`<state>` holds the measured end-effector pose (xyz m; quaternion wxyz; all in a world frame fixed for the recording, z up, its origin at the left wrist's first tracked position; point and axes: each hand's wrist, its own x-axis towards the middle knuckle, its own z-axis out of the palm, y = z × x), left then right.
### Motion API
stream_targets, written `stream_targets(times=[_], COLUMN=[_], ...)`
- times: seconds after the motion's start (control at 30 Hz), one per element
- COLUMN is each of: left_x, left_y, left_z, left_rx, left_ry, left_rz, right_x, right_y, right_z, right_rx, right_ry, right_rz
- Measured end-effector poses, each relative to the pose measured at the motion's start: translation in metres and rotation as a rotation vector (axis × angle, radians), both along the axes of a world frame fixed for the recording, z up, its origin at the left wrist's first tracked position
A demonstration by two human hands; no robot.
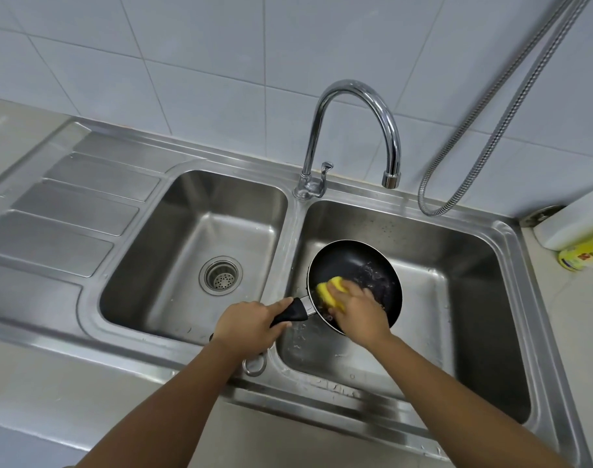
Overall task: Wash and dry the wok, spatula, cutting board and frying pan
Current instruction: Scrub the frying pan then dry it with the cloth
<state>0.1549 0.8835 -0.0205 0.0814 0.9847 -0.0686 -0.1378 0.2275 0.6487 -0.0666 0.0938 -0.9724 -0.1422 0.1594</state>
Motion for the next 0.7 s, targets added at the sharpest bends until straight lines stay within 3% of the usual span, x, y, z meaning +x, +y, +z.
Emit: stream_targets(times=[0.1, 0.23, 0.37, 0.5, 0.6, 0.7], left_x=[-0.001, -0.002, -0.001, 0.000, 0.002, 0.001], left_y=[-0.001, -0.001, -0.001, -0.002, -0.003, -0.003], left_z=[0.000, 0.000, 0.000, 0.001, 0.002, 0.000], left_rx=[-0.008, -0.019, -0.046, -0.044, -0.025, 0.001], left_ry=[0.001, -0.004, 0.003, 0.010, 0.022, 0.020], left_rz=[0.014, 0.025, 0.044, 0.041, 0.019, -0.012], right_x=[0.012, 0.001, 0.014, 0.010, 0.022, 0.009], right_y=[-0.004, 0.008, 0.005, 0.011, -0.002, 0.002], right_z=[0.006, 0.001, 0.007, 0.003, 0.007, 0.000], right_rx=[-0.038, -0.069, -0.129, -0.098, -0.147, -0.057], right_ry=[0.008, -0.074, -0.062, -0.054, -0.011, 0.011], right_rz=[-0.264, -0.009, -0.281, -0.018, -0.259, -0.049])
